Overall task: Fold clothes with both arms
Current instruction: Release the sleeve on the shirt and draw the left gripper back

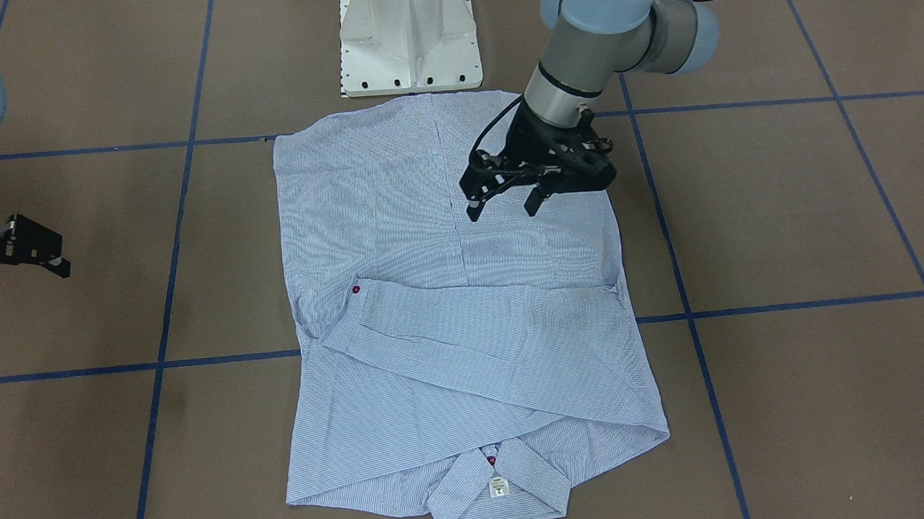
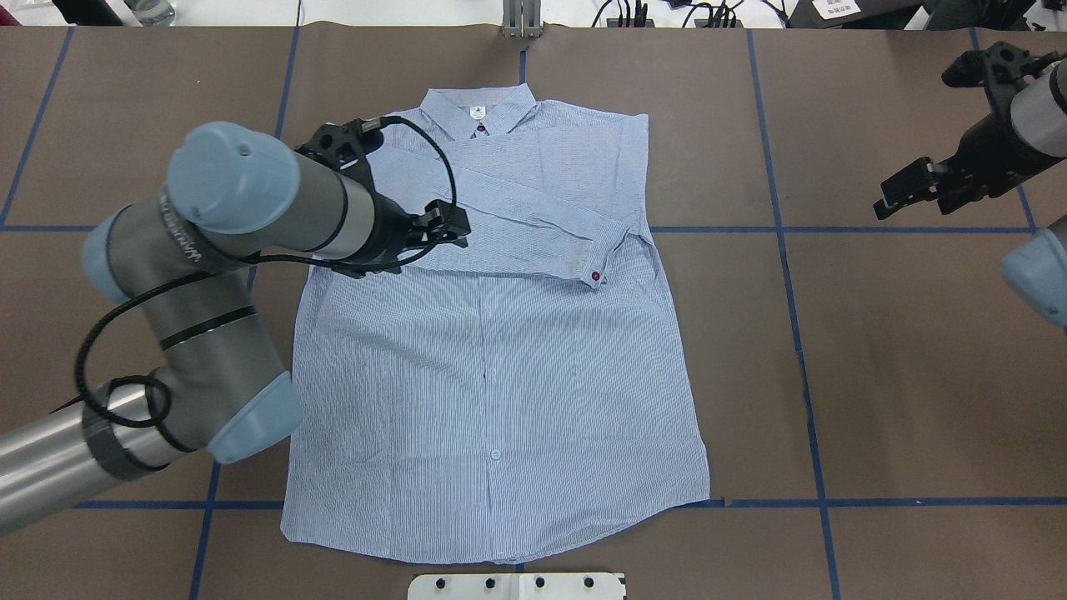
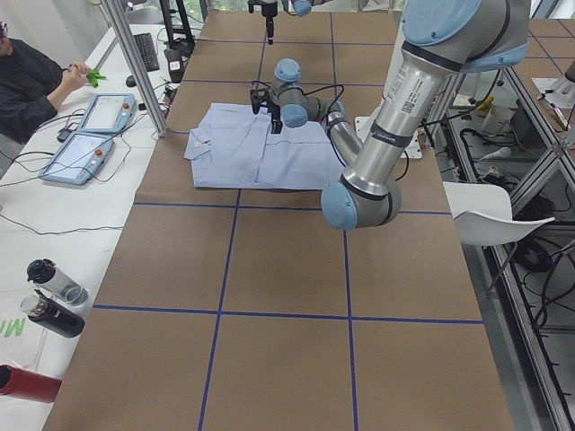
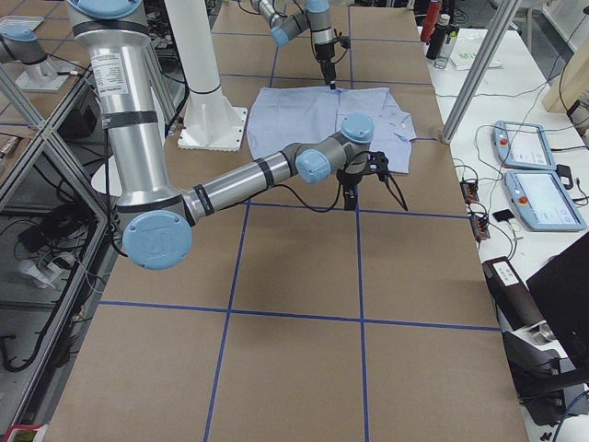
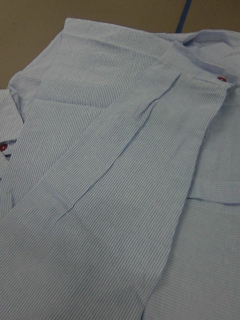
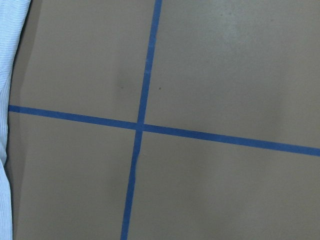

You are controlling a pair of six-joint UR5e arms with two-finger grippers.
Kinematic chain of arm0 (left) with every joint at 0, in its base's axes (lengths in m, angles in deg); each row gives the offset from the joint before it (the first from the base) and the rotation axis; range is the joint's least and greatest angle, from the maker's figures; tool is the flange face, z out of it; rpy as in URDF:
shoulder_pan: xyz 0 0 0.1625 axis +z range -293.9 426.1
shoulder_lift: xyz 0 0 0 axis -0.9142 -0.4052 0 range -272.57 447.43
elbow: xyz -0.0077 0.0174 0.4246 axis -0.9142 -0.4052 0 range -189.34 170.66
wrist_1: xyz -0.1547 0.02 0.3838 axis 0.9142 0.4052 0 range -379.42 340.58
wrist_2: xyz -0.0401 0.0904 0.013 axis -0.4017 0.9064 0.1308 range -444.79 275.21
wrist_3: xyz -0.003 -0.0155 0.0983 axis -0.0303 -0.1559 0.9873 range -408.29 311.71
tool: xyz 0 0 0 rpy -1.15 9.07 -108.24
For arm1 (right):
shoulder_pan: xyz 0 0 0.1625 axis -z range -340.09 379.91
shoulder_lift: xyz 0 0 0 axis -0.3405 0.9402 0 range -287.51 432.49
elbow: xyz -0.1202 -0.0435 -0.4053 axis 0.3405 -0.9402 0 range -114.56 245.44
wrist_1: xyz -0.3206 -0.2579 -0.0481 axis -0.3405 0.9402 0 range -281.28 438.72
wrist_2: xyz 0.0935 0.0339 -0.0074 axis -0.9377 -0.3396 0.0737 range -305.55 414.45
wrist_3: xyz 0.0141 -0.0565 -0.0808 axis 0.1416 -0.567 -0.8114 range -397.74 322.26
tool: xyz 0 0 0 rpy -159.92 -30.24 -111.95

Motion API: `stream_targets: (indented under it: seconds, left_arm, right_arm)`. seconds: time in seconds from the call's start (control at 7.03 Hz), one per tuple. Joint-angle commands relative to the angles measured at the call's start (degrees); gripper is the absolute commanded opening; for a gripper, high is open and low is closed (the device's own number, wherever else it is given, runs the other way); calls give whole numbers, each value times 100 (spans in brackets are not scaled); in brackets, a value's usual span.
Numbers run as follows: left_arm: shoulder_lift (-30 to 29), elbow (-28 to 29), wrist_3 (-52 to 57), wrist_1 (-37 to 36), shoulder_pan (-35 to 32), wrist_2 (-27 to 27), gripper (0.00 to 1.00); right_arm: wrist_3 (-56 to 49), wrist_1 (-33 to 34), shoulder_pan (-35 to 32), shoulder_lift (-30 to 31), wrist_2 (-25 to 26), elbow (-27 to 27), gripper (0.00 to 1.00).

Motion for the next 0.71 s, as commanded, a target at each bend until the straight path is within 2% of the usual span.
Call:
stream_targets:
  seconds: [0.0,0.28,0.57]
  left_arm:
    - [1218,-1150,344,-167,-31,-99,100]
    - [1650,-1336,247,-202,-48,-108,100]
    - [2047,-1670,816,-167,-57,-143,100]
  right_arm:
    - [763,-383,505,157,113,141,100]
    - [1544,-383,1197,157,550,465,100]
    - [2625,-383,2085,96,1201,826,100]
